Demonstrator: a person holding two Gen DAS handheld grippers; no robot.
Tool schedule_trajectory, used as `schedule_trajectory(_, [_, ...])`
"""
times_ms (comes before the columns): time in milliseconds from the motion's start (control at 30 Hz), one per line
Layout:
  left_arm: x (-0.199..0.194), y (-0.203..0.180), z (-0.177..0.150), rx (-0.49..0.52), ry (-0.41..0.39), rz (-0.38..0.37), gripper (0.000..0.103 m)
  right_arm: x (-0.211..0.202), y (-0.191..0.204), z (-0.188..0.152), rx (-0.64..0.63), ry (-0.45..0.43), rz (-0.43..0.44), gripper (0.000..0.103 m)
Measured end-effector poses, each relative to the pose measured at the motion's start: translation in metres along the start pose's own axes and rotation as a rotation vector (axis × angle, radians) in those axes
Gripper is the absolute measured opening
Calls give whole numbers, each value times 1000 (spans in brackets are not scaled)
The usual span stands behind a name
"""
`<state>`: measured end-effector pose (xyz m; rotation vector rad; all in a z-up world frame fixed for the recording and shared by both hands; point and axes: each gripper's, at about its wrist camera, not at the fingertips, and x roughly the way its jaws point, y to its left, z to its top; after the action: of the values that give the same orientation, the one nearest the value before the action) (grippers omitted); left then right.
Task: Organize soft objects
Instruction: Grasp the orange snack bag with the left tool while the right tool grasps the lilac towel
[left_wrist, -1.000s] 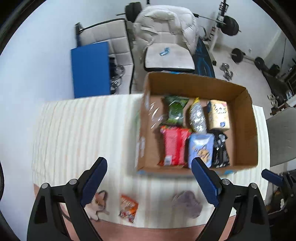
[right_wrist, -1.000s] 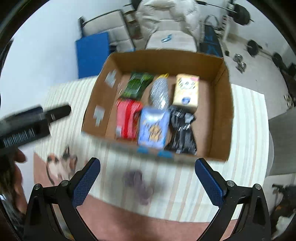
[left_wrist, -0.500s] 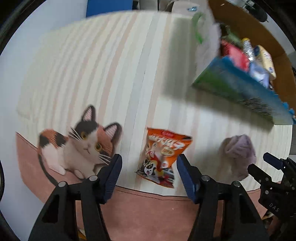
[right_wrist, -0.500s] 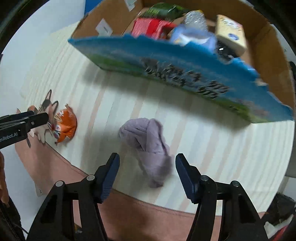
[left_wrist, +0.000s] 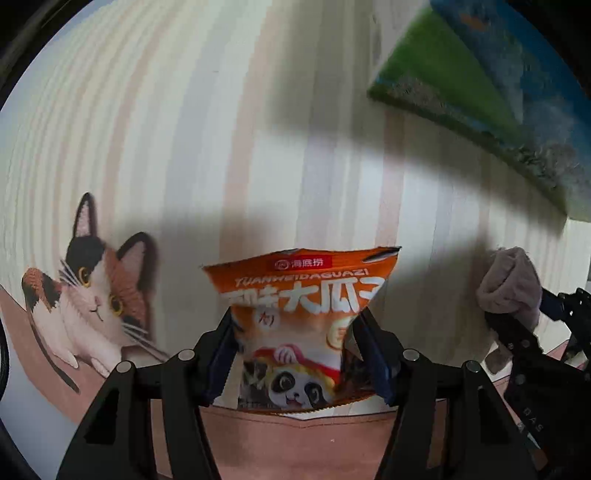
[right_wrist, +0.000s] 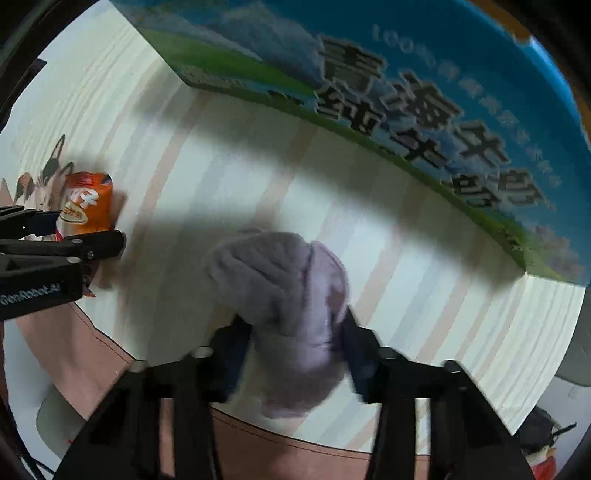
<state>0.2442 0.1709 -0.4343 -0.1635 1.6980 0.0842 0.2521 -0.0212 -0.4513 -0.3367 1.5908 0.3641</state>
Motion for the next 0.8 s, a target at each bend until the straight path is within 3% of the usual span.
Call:
schedule_trajectory(167, [-2, -15, -9, 22, -25, 23, 47, 4, -16, -15, 70, 34, 38, 45])
schedule_trajectory(400, [5, -55, -57, 40, -36, 51, 47, 12, -49, -68, 182, 91, 95, 45])
schedule_trajectory(567, [22, -83, -89, 57, 9, 50, 49, 18, -68, -109, 237, 126, 118, 45])
schedule_trajectory(667, [21, -89, -92, 49, -18, 68, 49, 20, -77, -121, 250, 125, 129, 46])
schedule_trajectory(800, [20, -95, -91, 41, -2, 53, 49, 27, -89, -130, 286, 137, 187, 57])
